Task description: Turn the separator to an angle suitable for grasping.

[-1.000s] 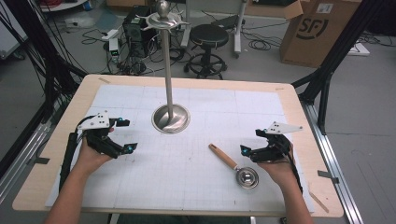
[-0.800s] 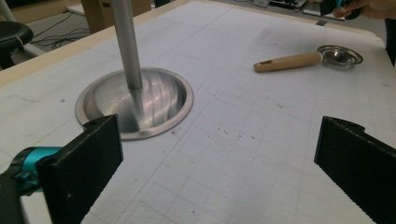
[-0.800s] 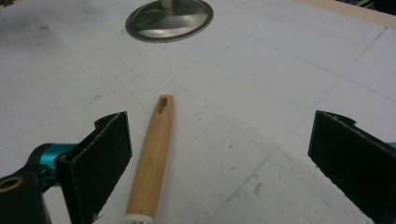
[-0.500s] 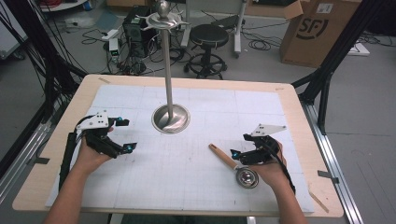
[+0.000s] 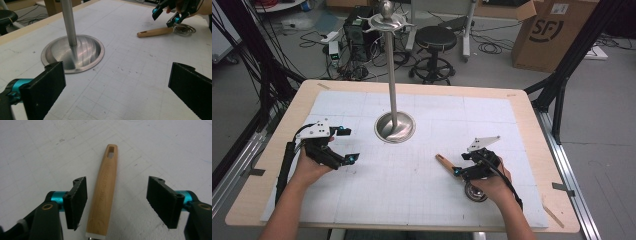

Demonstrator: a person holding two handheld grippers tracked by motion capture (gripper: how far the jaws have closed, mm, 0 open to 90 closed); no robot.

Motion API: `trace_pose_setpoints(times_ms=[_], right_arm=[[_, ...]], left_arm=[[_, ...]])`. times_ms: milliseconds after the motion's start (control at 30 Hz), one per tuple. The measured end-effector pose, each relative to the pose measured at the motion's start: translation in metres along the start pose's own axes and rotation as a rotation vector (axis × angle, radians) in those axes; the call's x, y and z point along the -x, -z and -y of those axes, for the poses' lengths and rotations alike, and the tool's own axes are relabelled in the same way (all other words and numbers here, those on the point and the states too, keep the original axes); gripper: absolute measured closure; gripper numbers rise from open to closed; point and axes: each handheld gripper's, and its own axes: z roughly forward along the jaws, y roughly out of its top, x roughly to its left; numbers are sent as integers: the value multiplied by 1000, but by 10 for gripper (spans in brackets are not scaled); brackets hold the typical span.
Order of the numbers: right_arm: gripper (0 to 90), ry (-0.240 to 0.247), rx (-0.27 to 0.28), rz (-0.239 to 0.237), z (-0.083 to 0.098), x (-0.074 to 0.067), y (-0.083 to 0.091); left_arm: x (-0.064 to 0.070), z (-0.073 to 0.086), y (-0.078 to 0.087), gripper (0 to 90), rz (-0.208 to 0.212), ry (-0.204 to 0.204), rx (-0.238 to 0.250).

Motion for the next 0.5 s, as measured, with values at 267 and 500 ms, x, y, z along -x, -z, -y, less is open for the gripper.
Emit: trace_pose_setpoints(times_ms=[267,500], right_arm=[[420,10,-45,-22,-2,-6,-7],[509,40,-93,-8,-3,-10,-12]], left_arm=[[0,0,0,17,1,5,2],[0,0,0,17,4,3,7]])
